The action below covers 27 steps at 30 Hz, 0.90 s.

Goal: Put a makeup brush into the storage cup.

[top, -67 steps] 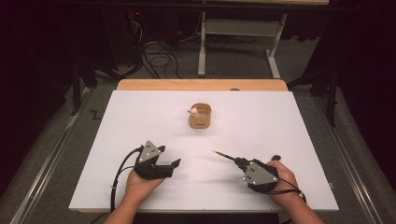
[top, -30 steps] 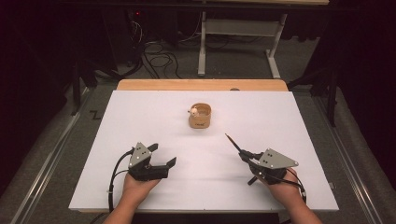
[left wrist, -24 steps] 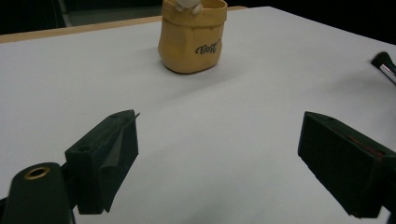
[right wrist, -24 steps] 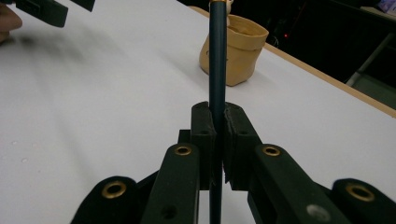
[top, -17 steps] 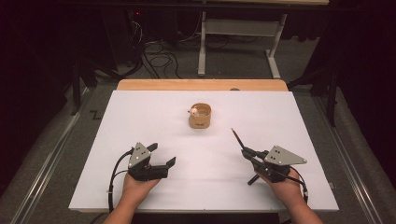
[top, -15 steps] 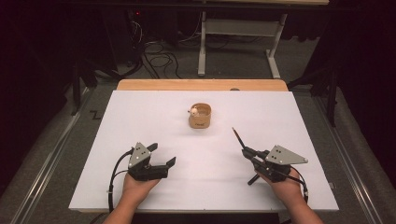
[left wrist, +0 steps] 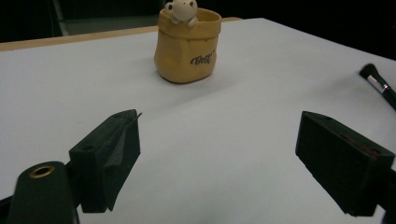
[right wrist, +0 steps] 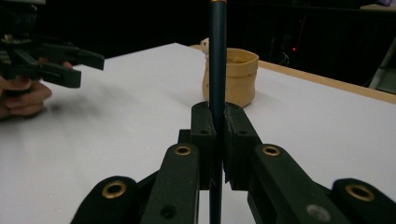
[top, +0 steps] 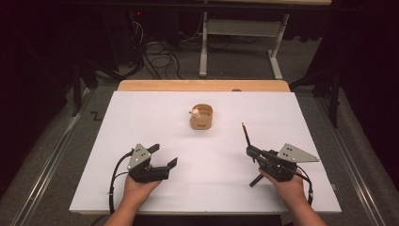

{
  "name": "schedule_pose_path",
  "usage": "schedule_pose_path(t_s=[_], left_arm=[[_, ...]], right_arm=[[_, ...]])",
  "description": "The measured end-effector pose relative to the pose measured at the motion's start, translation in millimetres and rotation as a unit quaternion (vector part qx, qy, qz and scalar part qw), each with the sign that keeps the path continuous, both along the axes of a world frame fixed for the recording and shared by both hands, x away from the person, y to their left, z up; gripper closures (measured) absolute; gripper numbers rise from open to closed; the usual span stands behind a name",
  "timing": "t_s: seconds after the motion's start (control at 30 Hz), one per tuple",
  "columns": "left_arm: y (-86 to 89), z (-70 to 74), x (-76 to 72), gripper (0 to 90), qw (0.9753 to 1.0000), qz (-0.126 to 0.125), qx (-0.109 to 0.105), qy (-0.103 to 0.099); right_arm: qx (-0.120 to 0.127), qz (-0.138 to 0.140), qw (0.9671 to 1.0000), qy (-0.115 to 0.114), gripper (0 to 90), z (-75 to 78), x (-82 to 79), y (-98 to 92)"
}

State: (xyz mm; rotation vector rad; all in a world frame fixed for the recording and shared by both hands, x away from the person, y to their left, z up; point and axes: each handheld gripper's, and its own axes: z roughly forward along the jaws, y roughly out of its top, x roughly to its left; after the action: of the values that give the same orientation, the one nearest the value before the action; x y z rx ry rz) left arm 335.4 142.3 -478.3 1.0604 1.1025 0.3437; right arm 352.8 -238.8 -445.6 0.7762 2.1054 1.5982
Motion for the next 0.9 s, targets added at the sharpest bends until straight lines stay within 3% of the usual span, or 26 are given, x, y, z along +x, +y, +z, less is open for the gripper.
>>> schedule_pose_path(t_s=[0.13,0.27,0.43,0.77,0.9], left_arm=[[-4.5,8.4,-3.5,16.3,0.9998,-0.011,-0.011,-0.01],[-12.0,18.9,-5.9,16.9,0.9988,-0.03,-0.036,-0.01],[-29.2,21.1,-5.2,16.5,0.9988,-0.043,-0.016,-0.017],[-66.7,27.7,-6.0,18.0,0.996,-0.088,-0.006,-0.017],[-81.1,33.7,-5.3,20.8,0.9944,-0.103,-0.014,-0.018]], right_arm=[[0.005,0.008,0.9999,-0.004,85.2,-0.6,-1.3,2.8],[0.01,0.017,0.9998,-0.001,85.2,-2.5,-2.4,9.4],[0.004,0.028,0.9996,-0.003,85.2,-4.4,-2.2,17.9],[-0.009,0.049,0.9988,-0.001,85.2,-8.6,-5.7,36.4],[-0.015,0.057,0.9982,-0.004,85.2,-10.6,-6.5,42.2]])
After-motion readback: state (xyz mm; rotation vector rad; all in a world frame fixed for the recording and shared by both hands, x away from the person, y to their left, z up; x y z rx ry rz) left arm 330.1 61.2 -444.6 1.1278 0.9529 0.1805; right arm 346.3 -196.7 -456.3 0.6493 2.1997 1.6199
